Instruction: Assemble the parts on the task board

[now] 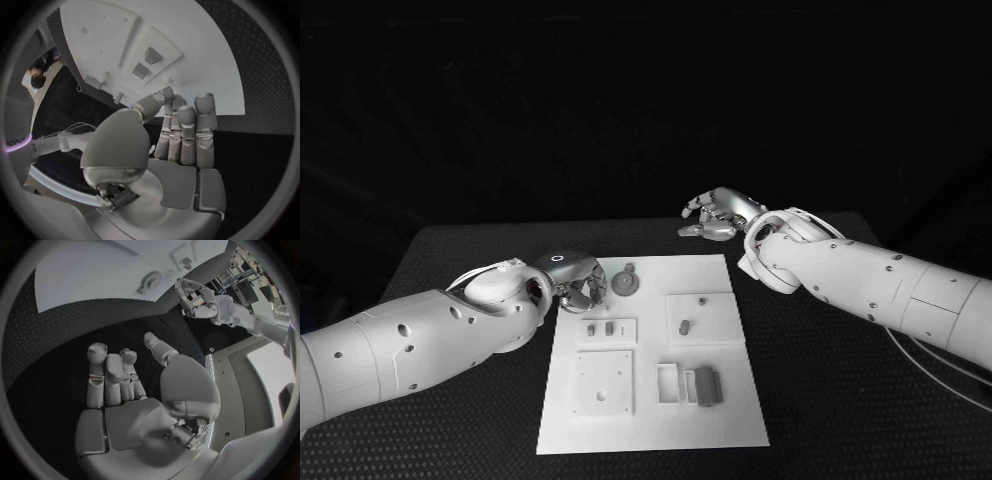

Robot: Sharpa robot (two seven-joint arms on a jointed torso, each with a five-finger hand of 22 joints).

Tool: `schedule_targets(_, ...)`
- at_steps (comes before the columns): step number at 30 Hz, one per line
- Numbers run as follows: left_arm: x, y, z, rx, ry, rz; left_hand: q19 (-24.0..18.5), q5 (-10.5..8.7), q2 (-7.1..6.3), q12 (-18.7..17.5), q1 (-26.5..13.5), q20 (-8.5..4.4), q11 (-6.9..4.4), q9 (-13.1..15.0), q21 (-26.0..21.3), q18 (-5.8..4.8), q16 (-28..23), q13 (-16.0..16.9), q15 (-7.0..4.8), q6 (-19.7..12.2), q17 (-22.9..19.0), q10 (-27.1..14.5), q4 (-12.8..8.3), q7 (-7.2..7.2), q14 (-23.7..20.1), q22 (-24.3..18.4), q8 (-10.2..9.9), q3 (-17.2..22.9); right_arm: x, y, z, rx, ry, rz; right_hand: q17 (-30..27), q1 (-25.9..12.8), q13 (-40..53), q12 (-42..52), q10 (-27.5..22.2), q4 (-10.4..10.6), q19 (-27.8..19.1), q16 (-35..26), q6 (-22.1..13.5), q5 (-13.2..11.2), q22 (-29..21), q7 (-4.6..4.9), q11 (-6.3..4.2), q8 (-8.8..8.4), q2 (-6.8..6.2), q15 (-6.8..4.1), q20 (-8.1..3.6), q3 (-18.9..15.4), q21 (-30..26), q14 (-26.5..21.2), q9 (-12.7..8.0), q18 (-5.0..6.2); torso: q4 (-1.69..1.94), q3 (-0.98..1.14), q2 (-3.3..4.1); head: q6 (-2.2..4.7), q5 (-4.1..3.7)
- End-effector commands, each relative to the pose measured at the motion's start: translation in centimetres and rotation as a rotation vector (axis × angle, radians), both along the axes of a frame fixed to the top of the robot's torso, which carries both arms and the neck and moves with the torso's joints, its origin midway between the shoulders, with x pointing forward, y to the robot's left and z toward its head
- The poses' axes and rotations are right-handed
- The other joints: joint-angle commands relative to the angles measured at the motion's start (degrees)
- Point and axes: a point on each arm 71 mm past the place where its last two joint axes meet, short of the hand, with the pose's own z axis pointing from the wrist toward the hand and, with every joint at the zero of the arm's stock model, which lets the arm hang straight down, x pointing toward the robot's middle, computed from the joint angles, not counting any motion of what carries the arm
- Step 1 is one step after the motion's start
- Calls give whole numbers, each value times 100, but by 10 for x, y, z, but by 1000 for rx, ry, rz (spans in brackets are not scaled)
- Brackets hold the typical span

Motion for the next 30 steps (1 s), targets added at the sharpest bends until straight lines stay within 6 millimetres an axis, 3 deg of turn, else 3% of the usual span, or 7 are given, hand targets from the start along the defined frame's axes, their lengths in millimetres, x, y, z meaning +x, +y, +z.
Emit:
schedule_targets(1, -1, -1, -1, -6, 24, 1, 23, -32, -6, -28, -80, -19, -11, 10, 22, 651, 9, 11, -18, 33, 5, 42, 39, -5, -1, 126, 20, -7, 0, 1, 0, -5, 4, 12, 4, 2, -7, 23, -18, 5, 0, -18, 3, -15, 95, 40, -9, 25, 0, -18, -54, -4, -13, -34, -4, 448, -2, 3, 1, 0, 5)
schedule_targets(30, 2, -10, -9, 21, 47, -13, 12, -63, -5, -53, -93, -22, -8, 10, 24, 649, 2, 26, -15, 17, 8, 34, 60, -1, -12, 126, 12, -10, -1, 1, 0, -5, 5, 13, 5, 3, -11, 25, -18, 6, 1, -19, 2, -15, 95, 40, -10, 25, 1, -19, -54, -5, -13, -32, -4, 448, -5, 10, 1, -12, -7)
